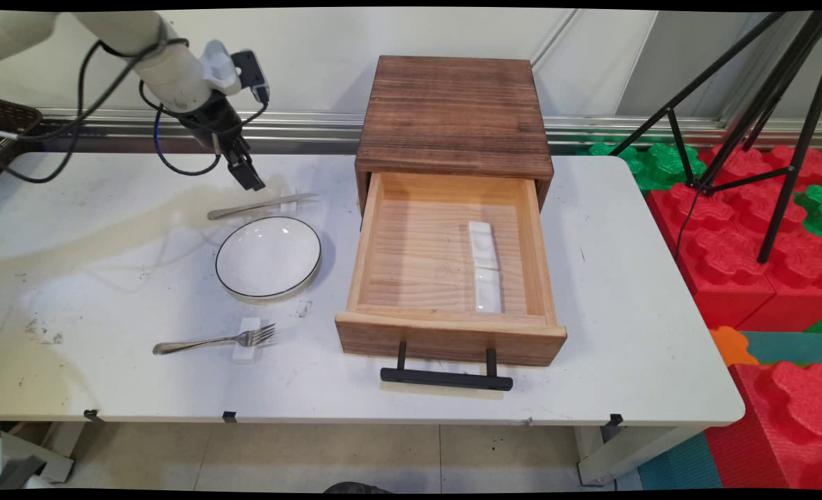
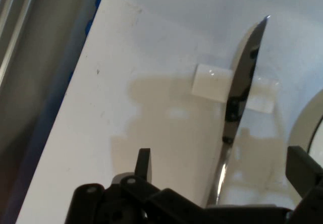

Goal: Pick up the knife from the left of the white plate

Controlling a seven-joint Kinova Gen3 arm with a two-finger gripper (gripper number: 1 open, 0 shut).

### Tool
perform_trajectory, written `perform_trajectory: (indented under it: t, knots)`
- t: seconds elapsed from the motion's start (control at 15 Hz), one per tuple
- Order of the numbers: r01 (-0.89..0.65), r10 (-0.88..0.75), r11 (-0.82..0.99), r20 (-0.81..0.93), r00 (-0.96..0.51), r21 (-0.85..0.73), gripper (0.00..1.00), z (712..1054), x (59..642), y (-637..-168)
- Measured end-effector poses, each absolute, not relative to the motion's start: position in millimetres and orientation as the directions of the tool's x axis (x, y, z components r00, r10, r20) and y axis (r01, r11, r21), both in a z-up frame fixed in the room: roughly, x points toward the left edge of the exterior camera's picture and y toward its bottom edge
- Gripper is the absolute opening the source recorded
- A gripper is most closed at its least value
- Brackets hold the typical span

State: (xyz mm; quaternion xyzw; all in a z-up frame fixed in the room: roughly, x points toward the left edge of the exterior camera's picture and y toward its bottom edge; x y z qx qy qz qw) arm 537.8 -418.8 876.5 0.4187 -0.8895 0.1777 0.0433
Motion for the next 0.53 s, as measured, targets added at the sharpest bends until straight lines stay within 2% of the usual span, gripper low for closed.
perform_trajectory:
  t: [0.53]
  knots:
    - [-0.707, -0.697, 0.667, 0.140, -0.704, -0.234, 1.00, 838, 552, -450]
